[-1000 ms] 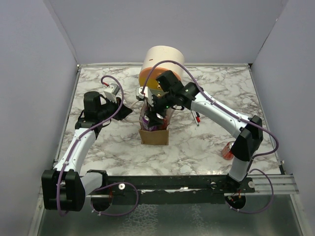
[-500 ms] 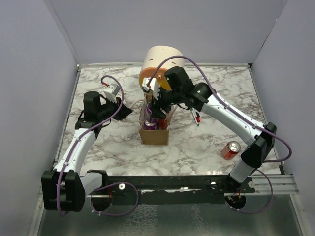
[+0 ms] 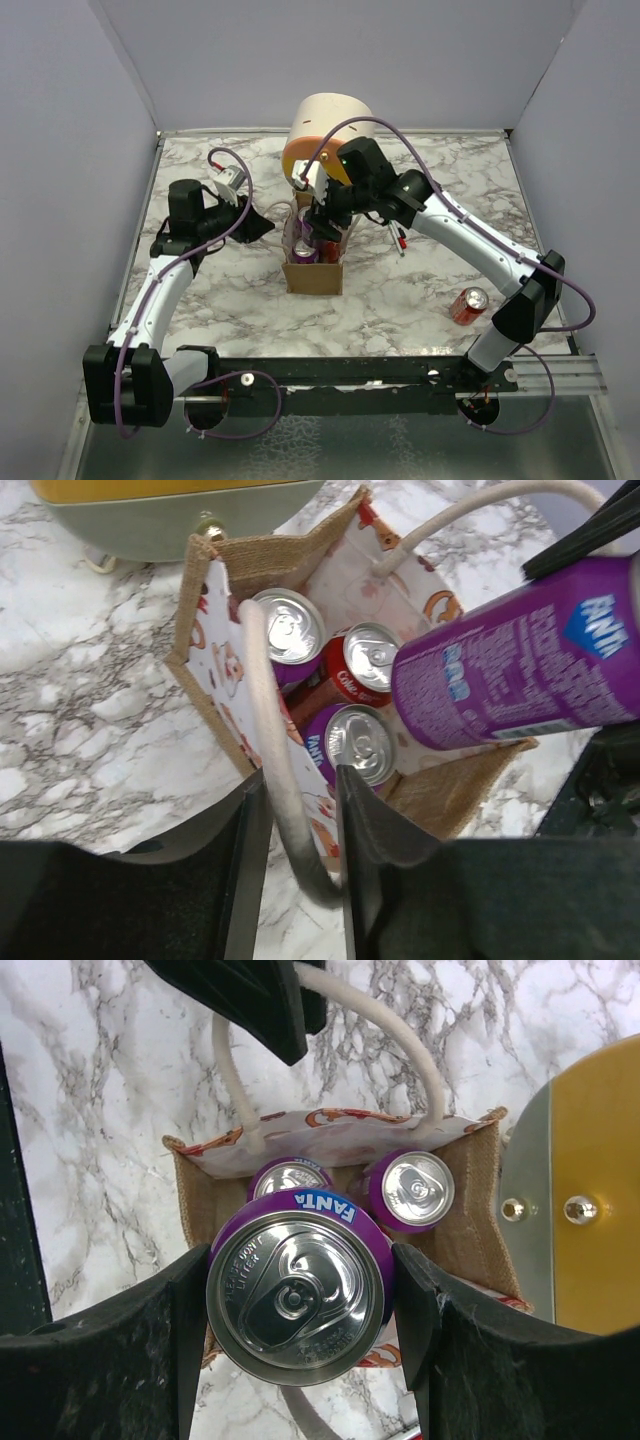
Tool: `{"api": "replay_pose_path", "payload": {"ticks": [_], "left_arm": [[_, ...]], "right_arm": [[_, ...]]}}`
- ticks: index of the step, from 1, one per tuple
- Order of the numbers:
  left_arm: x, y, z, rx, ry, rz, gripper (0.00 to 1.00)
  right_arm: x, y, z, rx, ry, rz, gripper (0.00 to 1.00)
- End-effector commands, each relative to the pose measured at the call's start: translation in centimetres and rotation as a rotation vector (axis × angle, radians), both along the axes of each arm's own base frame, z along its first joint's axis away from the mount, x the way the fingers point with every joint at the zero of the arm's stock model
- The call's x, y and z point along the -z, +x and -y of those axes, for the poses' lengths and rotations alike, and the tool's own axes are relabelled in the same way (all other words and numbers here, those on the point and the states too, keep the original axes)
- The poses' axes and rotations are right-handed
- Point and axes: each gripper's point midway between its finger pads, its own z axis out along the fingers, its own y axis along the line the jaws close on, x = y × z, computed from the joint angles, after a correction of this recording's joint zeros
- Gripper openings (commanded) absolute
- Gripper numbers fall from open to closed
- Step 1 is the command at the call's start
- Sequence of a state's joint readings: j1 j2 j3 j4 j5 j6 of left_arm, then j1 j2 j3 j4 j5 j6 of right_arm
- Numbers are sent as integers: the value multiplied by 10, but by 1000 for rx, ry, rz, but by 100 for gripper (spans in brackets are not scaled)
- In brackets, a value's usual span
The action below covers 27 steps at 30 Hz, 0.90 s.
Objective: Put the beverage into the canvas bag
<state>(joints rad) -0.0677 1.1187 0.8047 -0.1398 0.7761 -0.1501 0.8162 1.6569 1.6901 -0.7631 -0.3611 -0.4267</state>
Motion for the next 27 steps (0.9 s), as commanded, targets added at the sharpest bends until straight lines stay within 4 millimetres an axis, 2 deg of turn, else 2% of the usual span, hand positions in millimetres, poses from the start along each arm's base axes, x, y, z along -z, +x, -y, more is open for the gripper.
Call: {"api": "replay_pose_path", "payload": {"ticks": [1, 7, 10, 13, 20, 24, 27], "left_arm": [[-16, -13, 12, 127, -13, 27, 38], [-22, -23, 13, 187, 11, 54, 59], [-30, -25, 11, 197, 41, 92, 70], [-43, -25, 8, 192, 72, 140, 76], [-69, -35, 4, 230, 132, 251, 76], [-72, -53, 2, 330, 212, 331, 74], [-73, -75, 5, 440, 244, 407, 71]], "right_arm": [[-7, -20, -5, -131, 46, -5, 4], [15, -43, -4, -227, 27, -100, 5], [16, -51, -5, -261, 37, -131, 4], [14, -58, -6, -282, 49, -158, 4], [21, -63, -8, -292, 50, -210, 4], [27, -59, -7, -252, 47, -202, 4], [27, -53, -6, -204, 59, -193, 4]]}}
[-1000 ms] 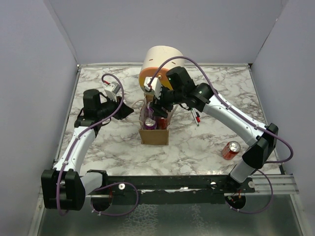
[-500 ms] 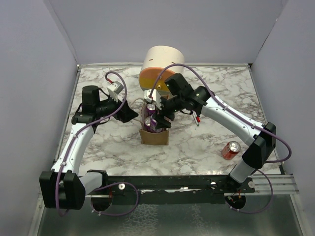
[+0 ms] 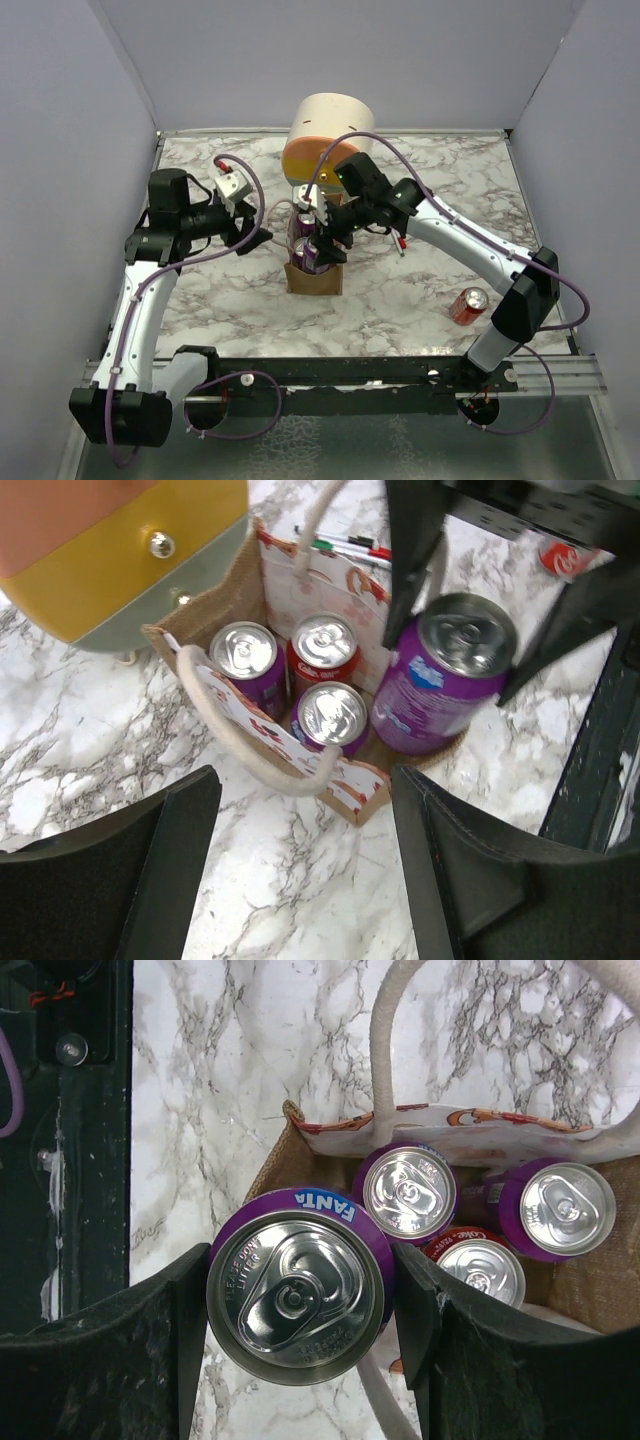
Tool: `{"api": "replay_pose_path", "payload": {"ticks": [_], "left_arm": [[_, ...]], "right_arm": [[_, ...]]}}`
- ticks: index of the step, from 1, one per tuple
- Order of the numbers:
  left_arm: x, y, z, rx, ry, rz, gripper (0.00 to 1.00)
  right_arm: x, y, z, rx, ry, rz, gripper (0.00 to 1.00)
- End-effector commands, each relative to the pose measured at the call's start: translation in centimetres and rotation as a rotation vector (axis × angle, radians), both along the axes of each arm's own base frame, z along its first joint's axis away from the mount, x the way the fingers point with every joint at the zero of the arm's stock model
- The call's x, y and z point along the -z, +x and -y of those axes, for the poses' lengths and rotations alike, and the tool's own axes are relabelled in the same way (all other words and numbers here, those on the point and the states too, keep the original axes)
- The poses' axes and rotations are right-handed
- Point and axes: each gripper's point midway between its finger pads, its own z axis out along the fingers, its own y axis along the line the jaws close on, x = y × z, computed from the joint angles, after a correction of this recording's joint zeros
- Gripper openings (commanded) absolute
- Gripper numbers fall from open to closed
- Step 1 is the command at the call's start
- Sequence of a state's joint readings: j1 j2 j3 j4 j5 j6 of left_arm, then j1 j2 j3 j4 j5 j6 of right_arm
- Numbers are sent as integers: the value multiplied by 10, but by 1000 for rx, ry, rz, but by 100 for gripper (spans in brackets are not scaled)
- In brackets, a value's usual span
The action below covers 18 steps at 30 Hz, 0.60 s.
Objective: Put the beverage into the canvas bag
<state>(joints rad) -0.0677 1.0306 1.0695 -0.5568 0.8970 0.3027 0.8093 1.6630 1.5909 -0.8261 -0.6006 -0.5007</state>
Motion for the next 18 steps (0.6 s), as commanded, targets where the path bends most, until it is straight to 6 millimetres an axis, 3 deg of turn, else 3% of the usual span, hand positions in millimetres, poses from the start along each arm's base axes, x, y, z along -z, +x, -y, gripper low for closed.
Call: {"api": "replay_pose_path", "payload": {"ticks": [1, 9, 18], "left_arm": [[-2, -44, 6, 228, 82, 127, 70], [21, -83, 4, 460, 185, 184, 63], [50, -86, 28, 598, 266, 171, 60]], "right_arm": [[-14, -5, -6, 22, 77, -26, 4], [-19, -5, -5, 44, 117, -116, 4], [-16, -11, 0, 19, 115, -169, 4]]}}
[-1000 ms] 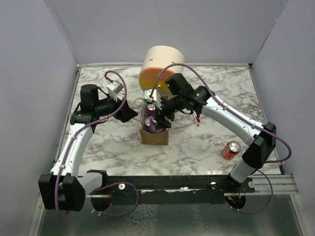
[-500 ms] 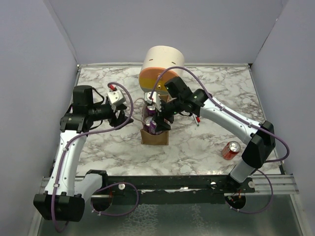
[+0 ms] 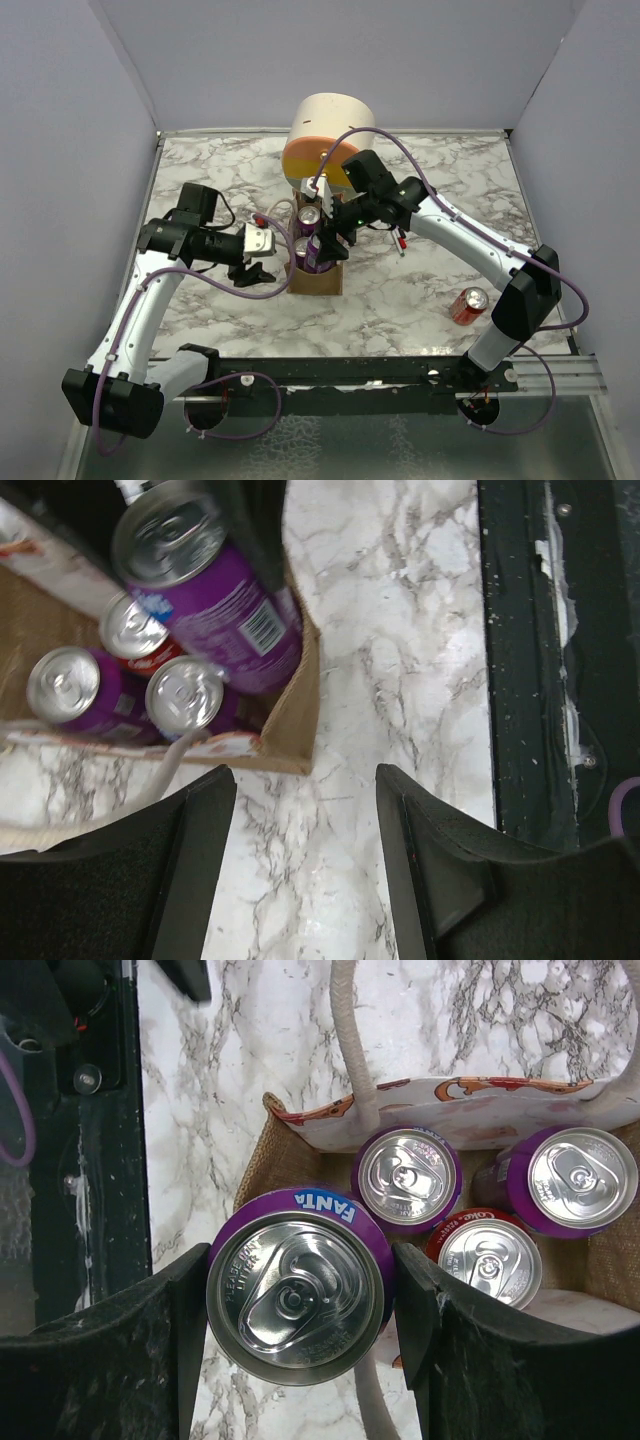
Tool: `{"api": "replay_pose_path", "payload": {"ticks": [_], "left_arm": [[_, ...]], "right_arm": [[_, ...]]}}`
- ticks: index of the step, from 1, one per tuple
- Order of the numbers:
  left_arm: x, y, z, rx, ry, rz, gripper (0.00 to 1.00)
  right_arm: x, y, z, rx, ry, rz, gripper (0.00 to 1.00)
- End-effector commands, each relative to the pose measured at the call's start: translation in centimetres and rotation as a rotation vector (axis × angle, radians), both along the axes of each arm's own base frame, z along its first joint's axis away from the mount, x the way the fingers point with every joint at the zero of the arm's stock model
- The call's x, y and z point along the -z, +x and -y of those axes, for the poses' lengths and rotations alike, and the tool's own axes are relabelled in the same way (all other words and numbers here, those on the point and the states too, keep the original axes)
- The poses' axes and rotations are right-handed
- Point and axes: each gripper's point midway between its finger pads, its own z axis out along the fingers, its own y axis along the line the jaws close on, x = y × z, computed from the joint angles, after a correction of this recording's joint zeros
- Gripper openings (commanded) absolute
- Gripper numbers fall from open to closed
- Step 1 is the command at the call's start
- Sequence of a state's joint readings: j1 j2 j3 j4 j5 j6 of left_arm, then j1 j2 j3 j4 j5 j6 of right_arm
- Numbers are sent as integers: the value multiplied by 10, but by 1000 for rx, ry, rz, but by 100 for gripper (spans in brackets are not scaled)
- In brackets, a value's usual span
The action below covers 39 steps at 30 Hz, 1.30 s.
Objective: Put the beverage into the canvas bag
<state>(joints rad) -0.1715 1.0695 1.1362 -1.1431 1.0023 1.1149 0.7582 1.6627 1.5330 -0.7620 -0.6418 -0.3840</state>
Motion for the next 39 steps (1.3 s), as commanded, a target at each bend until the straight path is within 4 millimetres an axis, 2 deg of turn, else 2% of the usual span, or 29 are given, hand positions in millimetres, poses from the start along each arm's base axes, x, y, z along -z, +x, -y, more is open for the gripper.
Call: {"api": "replay_pose_path", "payload": {"ticks": [1, 7, 15, 25, 31, 39], "left_arm": [[11, -6, 17, 96, 38, 35, 60], [20, 3, 33, 134, 62, 75, 61], [49, 12, 40, 180, 142, 101, 61], [67, 26, 52, 188, 169, 168, 58], [77, 26, 52, 194, 176, 176, 46], [78, 17, 54, 216, 153, 162, 32]], "right_arm": [[-26, -20, -6, -69, 99, -53, 4], [-18, -17, -4, -74, 95, -80, 4], [-18, -20, -5, -86, 111, -98, 4], [-14, -18, -2, -78, 104, -97, 4], [-17, -20, 0, -79, 115, -88, 4], [-17, -19, 3, -82, 114, -56, 4]]}}
